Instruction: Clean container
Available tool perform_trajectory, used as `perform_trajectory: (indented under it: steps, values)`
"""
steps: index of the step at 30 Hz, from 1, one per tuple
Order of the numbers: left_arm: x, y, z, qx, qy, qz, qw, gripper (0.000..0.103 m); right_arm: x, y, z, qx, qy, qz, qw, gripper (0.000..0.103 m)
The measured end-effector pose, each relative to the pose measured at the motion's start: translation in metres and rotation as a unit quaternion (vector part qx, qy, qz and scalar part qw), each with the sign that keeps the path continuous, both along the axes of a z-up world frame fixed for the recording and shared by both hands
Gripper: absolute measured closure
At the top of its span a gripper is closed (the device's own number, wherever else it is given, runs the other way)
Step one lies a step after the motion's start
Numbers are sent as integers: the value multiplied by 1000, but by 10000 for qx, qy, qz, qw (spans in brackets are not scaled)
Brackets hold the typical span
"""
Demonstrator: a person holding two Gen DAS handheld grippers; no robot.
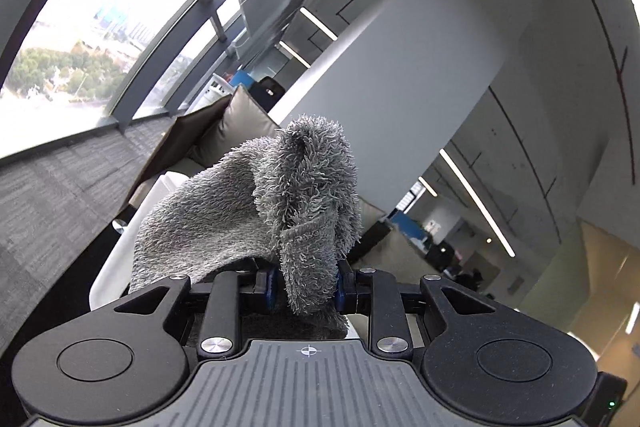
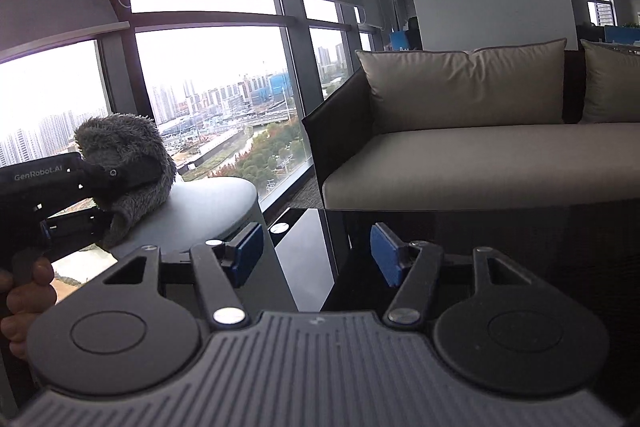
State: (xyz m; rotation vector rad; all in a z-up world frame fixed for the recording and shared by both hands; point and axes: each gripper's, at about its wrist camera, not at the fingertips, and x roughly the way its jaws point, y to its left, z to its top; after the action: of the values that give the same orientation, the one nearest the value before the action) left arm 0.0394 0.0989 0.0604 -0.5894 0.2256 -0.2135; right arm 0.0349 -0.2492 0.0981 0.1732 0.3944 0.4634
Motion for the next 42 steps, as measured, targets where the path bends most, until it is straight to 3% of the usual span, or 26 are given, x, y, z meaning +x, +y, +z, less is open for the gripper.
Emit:
perform_trajectory:
  steps: [14, 18, 27, 34, 40, 42]
  values:
    - [-13, -78, 11, 1299, -32, -112, 9915, 78, -10, -14, -70, 705, 516, -51, 9962, 39]
    - [-19, -102, 13, 1821, 52, -9, 9833, 70, -8, -18, -82, 846, 593, -89, 9946, 39]
    - [-49, -117, 26, 2174, 333, 329, 9749, 49, -8, -26, -77, 1090, 620, 5, 9921, 39]
    - [-63, -111, 40, 2292, 189, 709, 9706, 18, -9, -27, -71, 1138, 570, 67, 9918, 39]
    - [-67, -124, 54, 2436, 33, 716, 9672, 19, -10, -27, -69, 1143, 533, 90, 9920, 39]
    - [-62, -130, 54, 2516, 73, 650, 9656, 32, -10, -28, -69, 1158, 534, 78, 9918, 39]
